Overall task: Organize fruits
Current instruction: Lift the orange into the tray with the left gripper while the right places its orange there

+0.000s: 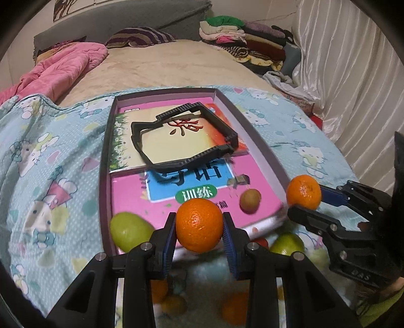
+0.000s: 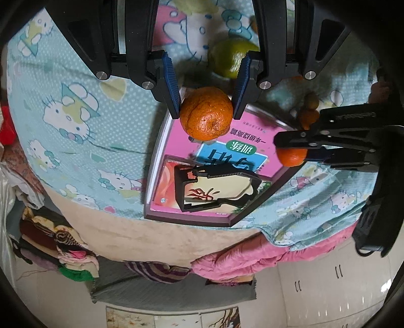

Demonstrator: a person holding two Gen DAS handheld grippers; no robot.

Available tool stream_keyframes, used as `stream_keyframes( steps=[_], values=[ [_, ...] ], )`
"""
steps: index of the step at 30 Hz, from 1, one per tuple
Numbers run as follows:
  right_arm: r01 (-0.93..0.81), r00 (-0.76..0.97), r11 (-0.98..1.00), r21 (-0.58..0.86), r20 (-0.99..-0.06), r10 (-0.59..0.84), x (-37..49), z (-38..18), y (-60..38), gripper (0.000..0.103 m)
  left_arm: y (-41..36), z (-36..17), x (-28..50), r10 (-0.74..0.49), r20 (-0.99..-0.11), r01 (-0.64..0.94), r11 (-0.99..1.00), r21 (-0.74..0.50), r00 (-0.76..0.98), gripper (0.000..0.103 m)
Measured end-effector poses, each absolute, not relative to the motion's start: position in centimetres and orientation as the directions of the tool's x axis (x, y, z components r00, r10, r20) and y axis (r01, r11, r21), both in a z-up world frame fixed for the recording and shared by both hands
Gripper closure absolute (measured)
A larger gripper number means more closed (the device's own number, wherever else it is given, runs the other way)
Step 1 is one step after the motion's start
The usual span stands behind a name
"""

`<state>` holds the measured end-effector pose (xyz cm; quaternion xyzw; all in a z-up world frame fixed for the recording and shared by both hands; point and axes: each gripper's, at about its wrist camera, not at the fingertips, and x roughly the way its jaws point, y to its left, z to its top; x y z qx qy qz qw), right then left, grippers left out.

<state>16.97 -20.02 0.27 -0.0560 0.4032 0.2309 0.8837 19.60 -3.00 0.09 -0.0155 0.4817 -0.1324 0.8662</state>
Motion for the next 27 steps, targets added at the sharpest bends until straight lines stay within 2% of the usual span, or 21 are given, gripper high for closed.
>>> stream_keyframes(
  steps=[18,27],
  values=[
    [-0.497,0.450,0.867,0.018,-0.849,0.275,20.4,-1.7,-17.6,0.061,-3.8,-2.2,22.0,-0.181,-0.858,0.199,0.976,-0.094,0.481,0.068],
    [-0.498,0.429,0.867,0.024,-0.862,0.271,21.1,-2.2,-17.2,0.060,-3.6,-2.7,22.2,-0.188,-0.861,0.206,0.974,-0.099,0.473,0.068]
  ],
)
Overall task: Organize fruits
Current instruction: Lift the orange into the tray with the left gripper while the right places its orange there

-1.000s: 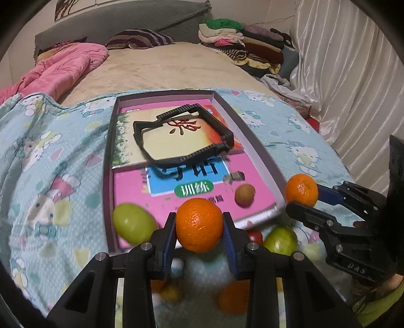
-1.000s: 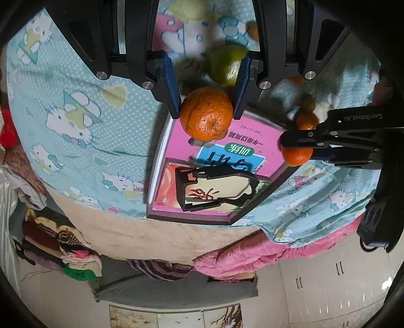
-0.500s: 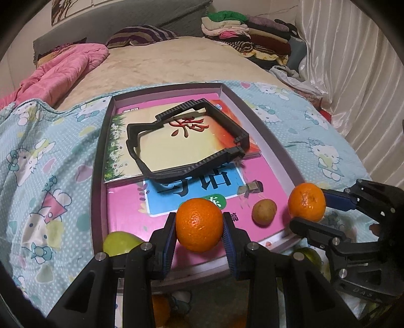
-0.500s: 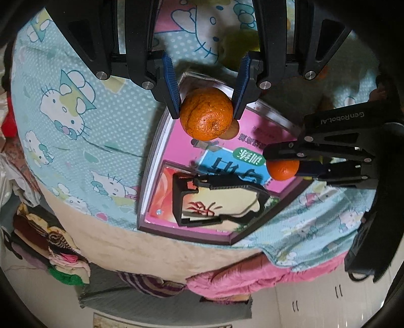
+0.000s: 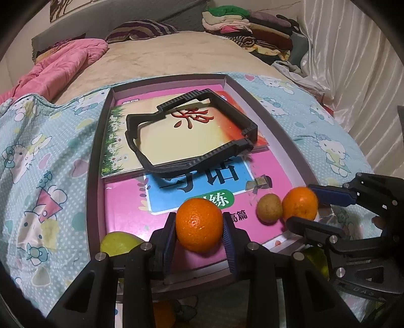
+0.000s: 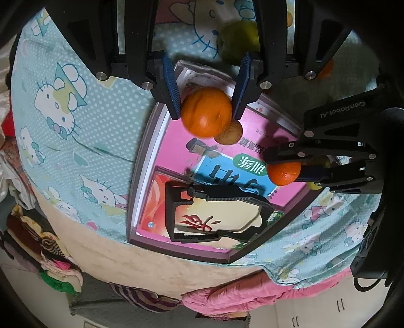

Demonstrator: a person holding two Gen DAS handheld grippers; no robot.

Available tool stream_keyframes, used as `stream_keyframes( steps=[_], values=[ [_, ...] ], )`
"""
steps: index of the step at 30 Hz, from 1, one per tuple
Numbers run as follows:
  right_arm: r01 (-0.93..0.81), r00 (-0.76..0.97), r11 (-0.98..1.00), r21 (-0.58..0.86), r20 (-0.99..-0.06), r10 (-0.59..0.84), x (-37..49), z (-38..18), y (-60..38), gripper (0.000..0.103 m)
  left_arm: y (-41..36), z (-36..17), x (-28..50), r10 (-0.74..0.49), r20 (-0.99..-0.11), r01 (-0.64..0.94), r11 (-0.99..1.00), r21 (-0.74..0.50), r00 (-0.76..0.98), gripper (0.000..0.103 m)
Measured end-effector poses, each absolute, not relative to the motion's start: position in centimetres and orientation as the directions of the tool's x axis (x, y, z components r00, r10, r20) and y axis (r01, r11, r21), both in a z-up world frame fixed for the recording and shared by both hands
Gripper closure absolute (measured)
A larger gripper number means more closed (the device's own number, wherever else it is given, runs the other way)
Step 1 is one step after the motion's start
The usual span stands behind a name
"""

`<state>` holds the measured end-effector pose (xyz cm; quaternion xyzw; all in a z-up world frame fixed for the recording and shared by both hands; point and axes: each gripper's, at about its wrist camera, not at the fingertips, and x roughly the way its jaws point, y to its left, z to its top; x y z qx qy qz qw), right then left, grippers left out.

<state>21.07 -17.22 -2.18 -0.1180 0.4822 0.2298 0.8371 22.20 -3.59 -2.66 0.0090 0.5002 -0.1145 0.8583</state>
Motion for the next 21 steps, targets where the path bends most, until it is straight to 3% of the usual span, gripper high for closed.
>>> stream_keyframes(
  steps=[21],
  values=[
    [-0.440,0.557,0.897,0.045,-0.770,0.312,18.1,-0.3,-19.7,0.048,-3.8,-2.7,22.0,-0.191,-0.856,0.213,0.972,-0.098,0.481,0.066]
  ],
)
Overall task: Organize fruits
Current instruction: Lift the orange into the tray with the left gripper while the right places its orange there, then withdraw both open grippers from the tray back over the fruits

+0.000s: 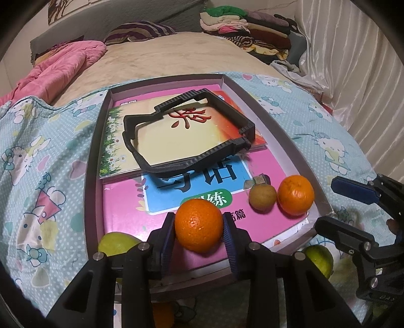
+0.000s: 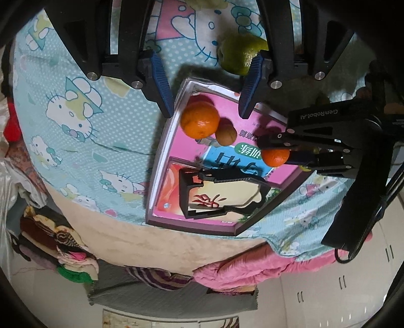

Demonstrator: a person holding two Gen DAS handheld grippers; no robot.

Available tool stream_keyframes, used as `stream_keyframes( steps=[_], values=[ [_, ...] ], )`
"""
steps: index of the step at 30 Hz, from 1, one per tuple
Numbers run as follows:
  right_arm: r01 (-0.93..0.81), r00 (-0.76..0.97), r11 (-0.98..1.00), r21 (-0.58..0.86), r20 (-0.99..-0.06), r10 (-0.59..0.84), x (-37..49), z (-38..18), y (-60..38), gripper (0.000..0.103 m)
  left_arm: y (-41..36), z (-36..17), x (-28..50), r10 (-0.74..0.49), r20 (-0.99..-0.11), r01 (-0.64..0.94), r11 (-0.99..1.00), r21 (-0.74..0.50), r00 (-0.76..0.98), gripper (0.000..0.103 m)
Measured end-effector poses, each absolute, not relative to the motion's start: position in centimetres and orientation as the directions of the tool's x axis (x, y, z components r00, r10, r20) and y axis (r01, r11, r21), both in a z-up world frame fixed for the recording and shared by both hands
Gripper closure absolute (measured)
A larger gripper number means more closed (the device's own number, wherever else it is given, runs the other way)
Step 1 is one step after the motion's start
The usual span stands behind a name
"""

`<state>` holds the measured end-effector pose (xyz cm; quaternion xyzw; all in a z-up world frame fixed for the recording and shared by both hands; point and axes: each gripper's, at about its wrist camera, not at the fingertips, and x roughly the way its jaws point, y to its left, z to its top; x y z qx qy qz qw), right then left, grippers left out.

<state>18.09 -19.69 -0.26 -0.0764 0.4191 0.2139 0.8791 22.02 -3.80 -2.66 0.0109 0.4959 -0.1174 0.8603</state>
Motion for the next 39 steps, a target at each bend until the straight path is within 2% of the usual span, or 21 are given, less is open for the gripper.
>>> stream_keyframes(
  steps=[4,8,12,15,20,27,32,39],
  values=[
    [-0.421,0.564,0.905,0.056,-0.766,0.309,17.9,-0.4,-20.2,0.048,-3.6,-2.5,21.8,-0.213,-0.848,0.208,0.970,-0.124,0.485,0.061],
    [-0.411,0.569,0.908,0.078,-0.757,0.322,17.8,-0.3,-20.7,0.047,-3.2,-2.2,21.6,-0.238,-0.845,0.201,0.967,-0.158,0.479,0.050],
    [-0.397,0.572,0.911,0.107,-0.748,0.337,17.7,-0.1,-21.3,0.043,-2.7,-1.5,21.0,-0.249,-0.834,0.195,0.965,-0.173,0.493,0.048],
    [-0.391,0.573,0.914,0.114,-0.746,0.338,17.7,-0.1,-21.4,0.042,-2.1,-0.7,20.6,-0.261,-0.819,0.182,0.964,-0.193,0.510,0.041],
    [-0.390,0.577,0.913,0.119,-0.741,0.343,17.6,-0.1,-21.4,0.041,-0.8,1.1,19.9,-0.264,-0.792,0.157,0.965,-0.213,0.551,0.028],
    [-0.396,0.586,0.911,0.118,-0.731,0.349,17.3,0.1,-21.2,0.036,0.7,3.2,18.7,-0.240,-0.762,0.135,0.971,-0.199,0.602,0.019],
    [-0.395,0.595,0.911,0.120,-0.722,0.353,17.1,0.3,-21.1,0.035,1.5,3.8,17.7,-0.199,-0.751,0.114,0.980,-0.164,0.630,0.014],
    [-0.392,0.605,0.912,0.125,-0.712,0.357,16.9,0.6,-21.3,0.034,2.3,3.9,16.9,-0.194,-0.747,0.103,0.981,-0.166,0.636,0.014]
  ],
)
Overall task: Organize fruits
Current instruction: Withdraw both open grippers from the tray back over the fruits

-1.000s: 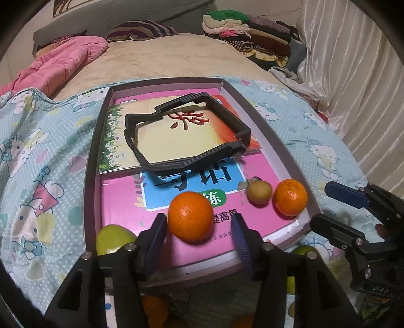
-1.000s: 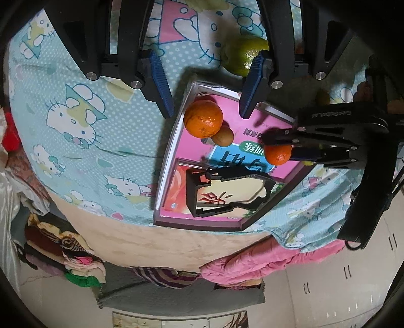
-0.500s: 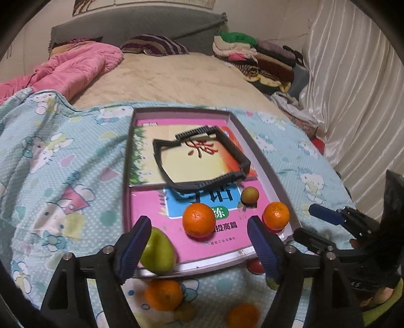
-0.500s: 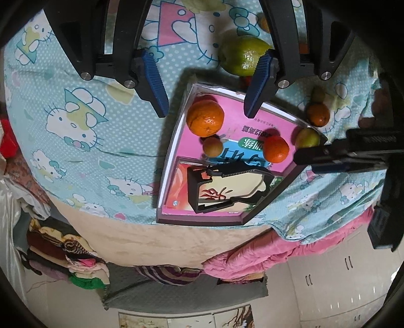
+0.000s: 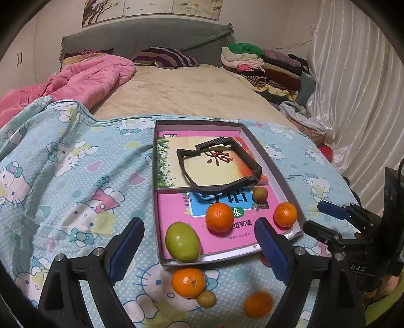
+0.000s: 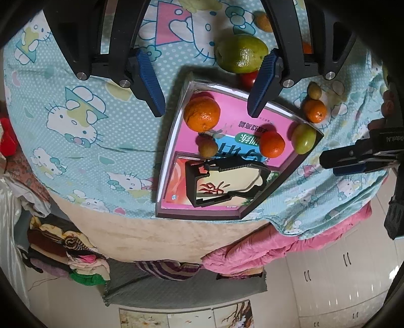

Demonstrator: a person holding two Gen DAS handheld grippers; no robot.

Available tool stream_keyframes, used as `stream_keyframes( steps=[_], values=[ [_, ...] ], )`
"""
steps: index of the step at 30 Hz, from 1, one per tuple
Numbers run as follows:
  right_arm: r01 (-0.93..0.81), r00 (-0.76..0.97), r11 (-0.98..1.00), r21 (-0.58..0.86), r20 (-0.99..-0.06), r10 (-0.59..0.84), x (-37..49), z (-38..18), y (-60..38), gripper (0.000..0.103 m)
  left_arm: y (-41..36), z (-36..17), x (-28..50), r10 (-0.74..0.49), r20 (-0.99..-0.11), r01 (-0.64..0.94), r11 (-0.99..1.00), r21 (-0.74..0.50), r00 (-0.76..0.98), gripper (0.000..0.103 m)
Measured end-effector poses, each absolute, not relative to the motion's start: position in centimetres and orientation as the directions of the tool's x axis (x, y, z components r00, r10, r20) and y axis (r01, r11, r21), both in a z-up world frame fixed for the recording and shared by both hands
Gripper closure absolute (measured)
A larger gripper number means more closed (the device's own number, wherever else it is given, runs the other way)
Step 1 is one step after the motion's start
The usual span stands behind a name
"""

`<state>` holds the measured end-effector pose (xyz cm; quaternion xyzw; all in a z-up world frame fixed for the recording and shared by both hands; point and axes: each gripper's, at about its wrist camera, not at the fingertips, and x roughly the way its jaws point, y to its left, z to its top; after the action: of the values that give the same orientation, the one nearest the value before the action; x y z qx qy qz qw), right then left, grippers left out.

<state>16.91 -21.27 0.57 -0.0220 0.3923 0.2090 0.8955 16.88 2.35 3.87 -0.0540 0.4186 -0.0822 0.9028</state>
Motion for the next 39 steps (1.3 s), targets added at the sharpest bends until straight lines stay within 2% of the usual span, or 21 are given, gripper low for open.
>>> stream_keyframes(
  steps=[39],
  values=[
    [-0.399,0.624,0.908,0.129,-0.687,0.372,12.0,1.0,-21.6,0.033,4.6,1.6,11.2,-0.138,-0.769,0.048,0.989,-0.138,0.624,0.014]
  ],
)
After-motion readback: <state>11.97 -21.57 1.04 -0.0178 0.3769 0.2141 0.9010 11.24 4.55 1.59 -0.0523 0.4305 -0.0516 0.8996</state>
